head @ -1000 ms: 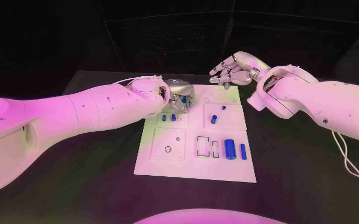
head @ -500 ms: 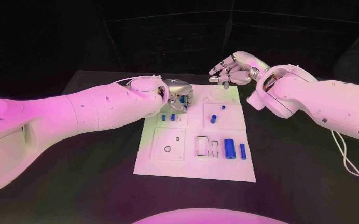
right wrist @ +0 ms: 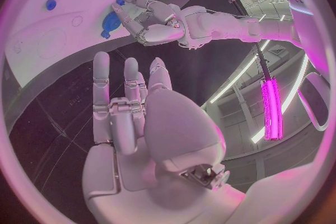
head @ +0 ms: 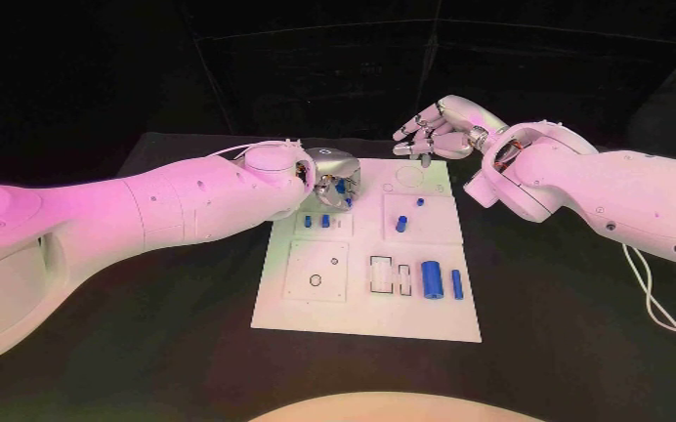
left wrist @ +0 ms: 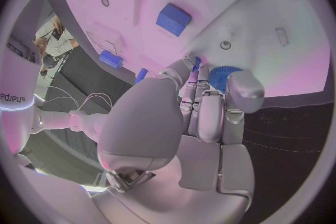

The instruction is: Assemble the parts on the task board

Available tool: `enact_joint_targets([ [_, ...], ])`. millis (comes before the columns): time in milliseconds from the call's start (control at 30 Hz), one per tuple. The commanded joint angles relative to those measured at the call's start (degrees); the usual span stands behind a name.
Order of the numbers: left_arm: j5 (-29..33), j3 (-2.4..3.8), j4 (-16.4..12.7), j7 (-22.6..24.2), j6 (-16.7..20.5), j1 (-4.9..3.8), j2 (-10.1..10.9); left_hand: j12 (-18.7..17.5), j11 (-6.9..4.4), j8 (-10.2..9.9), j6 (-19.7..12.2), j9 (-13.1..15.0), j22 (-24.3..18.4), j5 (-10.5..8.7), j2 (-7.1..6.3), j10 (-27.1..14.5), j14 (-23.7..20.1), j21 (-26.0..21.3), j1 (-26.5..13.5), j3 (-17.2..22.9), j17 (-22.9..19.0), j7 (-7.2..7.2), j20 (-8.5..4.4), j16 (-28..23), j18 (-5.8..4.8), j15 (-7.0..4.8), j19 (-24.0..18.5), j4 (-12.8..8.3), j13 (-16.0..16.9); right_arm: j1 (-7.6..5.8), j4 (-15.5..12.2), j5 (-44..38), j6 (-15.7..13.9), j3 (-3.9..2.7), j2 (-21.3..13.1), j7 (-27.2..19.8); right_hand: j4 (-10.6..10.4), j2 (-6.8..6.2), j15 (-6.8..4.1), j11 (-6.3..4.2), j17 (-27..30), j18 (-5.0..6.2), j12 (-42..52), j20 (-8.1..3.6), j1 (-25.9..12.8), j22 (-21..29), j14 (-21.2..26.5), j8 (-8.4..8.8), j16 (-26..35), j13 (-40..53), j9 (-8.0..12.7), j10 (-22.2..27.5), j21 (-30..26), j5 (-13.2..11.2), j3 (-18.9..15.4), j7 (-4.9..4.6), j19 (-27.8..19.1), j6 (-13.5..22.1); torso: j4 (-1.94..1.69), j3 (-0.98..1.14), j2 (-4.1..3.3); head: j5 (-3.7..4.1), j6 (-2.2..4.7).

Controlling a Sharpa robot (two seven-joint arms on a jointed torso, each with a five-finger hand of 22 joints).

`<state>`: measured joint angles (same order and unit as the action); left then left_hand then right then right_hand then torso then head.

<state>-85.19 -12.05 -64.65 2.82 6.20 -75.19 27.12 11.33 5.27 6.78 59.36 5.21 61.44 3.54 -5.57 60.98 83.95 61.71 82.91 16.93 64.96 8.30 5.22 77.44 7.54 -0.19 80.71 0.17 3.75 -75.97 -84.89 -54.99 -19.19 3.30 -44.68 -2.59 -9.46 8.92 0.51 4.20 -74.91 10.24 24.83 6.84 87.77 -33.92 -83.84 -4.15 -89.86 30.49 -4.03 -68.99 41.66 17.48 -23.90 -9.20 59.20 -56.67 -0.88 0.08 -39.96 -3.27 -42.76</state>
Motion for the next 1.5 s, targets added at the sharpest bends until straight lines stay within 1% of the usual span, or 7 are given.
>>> enact_joint_targets([
  [33, -0.42, -0.06, 0.12, -1.19, -1.50, 0.04, 0.03, -0.41, 0.01, -0.26, -0.28, -0.12, 0.09, 0.03, -0.18, -0.51, 1.21, 0.17, -0.57, 0.48, -0.12, 0.10, 0.43, 0.14, -1.06, 0.31, 0.09, 0.06, -0.06, -0.11, -0.09, -0.10, -0.33, -0.03, 0.00, -0.37, -0.07, 0.14, 0.42, 0.03, -15.09, 0.13, 0.03, 0.13, 0.33, -0.03, -6.16, -0.02, -0.14, -0.01, -0.02, 0.45, -0.21, 0.37, -0.10, 0.07, 0.31, 0.30, 0.00, -0.02, -0.02, -0.02, -0.05],
  [267, -0.42, -0.06, 0.07, -1.08, -1.80, 0.05, -0.08, -0.18, -0.09, -0.26, 0.03, -0.21, 0.38, 0.04, 0.02, 0.18, 1.23, 0.39, -0.64, 1.40, -0.09, 0.08, 0.49, 0.27, -1.08, 0.28, 0.15, -0.03, 0.13, -0.11, -0.10, -0.10, -0.31, -0.03, 0.02, -0.37, -0.07, 0.14, 0.42, 0.03, -15.09, 0.13, 0.03, 0.13, 0.33, -0.03, -6.16, -0.02, -0.14, -0.01, -0.02, 0.45, -0.21, 0.37, -0.10, 0.07, 0.31, 0.30, 0.01, 0.02, 0.01, -0.10, -0.10],
  [600, -0.37, -0.06, -0.05, 0.41, -1.20, 0.14, -0.10, 0.79, -1.35, 0.79, 3.22, 0.13, 2.75, -0.14, 0.73, 4.90, 1.37, 2.55, -1.18, 4.27, 0.01, -0.85, -0.13, 0.67, -1.46, -0.66, 0.88, -0.27, 0.69, -0.11, -0.09, -0.10, -0.29, -0.03, 0.06, -0.37, -0.09, 0.19, 0.43, 0.03, -15.09, 0.14, 0.06, 0.14, 0.35, -0.03, -6.16, -0.06, -0.14, 0.00, -0.03, 0.42, -0.23, 0.40, -0.11, 0.08, 0.31, 0.26, -0.06, 0.03, 0.00, -0.19, -0.15],
  [800, -0.02, -0.06, -0.02, 1.17, 1.07, 0.25, -0.01, 0.33, -2.02, 1.21, 5.17, 0.47, 4.22, -0.19, 1.11, 7.45, 1.41, 3.88, -1.30, 5.89, -0.19, -1.30, -0.76, 0.75, -1.77, -1.29, 1.33, -1.01, 0.96, -0.11, -0.10, -0.10, -0.29, -0.03, 0.06, -0.38, -0.16, 0.27, 0.43, 0.04, -15.09, 0.14, 0.09, 0.14, 0.32, -0.03, -6.16, -0.09, -0.14, 0.00, -0.05, 0.38, -0.24, 0.42, -0.11, 0.08, 0.31, 0.22, -0.01, 0.02, 0.00, -0.25, -0.14],
  [1167, 1.85, 0.07, -1.29, 2.01, 5.06, 0.34, 1.42, -0.68, -1.96, 0.83, 5.38, 0.47, 4.80, -0.23, 0.99, 7.99, 1.39, 4.33, -1.16, 7.12, -0.45, -1.04, -0.89, 0.74, -1.89, -1.24, 1.42, -2.05, 0.96, -0.11, -0.18, -0.10, -0.37, -0.03, -0.11, -0.34, -0.16, 0.27, 0.43, 0.04, -15.09, 0.14, 0.09, 0.14, 0.32, -0.03, -6.16, -0.09, -0.14, 0.00, -0.05, 0.38, -0.24, 0.42, -0.11, 0.08, 0.31, 0.22, -0.08, 0.01, 0.03, -0.13, 0.11],
  [1233, 2.57, 0.23, -1.90, 2.11, 5.57, 0.34, 1.99, -1.00, -1.86, 0.67, 5.29, 0.44, 4.87, -0.24, 0.89, 7.95, 1.38, 4.35, -1.28, 7.36, -0.51, -0.93, -0.86, 0.74, -1.91, -1.17, 1.41, -2.20, 0.93, -0.11, -0.18, -0.10, -0.41, -0.03, -0.15, -0.32, -0.16, 0.27, 0.43, 0.04, -15.09, 0.14, 0.09, 0.14, 0.32, -0.03, -6.16, -0.09, -0.14, 0.00, -0.05, 0.38, -0.24, 0.42, -0.11, 0.08, 0.31, 0.22, -0.13, 0.02, 0.06, -0.09, 0.16],
  [1500, 4.34, 2.47, -6.32, 2.48, 8.50, 0.35, 6.10, -1.76, -1.62, 0.21, 5.01, 0.33, 5.61, -0.23, 0.49, 7.85, 1.38, 5.02, -1.52, 7.99, -0.60, -0.67, -0.73, 0.77, -2.08, -0.99, 1.59, -2.70, 0.87, -0.11, -0.14, -0.10, -0.49, -0.03, -0.36, -0.28, -0.22, 0.35, 0.43, 0.04, -15.09, 0.14, 0.12, 0.14, 0.30, -0.03, -6.16, -0.12, -0.14, 0.02, -0.06, 0.34, -0.25, 0.44, -0.13, 0.08, 0.32, 0.17, -0.22, 0.04, 0.06, -0.32, 0.54],
])
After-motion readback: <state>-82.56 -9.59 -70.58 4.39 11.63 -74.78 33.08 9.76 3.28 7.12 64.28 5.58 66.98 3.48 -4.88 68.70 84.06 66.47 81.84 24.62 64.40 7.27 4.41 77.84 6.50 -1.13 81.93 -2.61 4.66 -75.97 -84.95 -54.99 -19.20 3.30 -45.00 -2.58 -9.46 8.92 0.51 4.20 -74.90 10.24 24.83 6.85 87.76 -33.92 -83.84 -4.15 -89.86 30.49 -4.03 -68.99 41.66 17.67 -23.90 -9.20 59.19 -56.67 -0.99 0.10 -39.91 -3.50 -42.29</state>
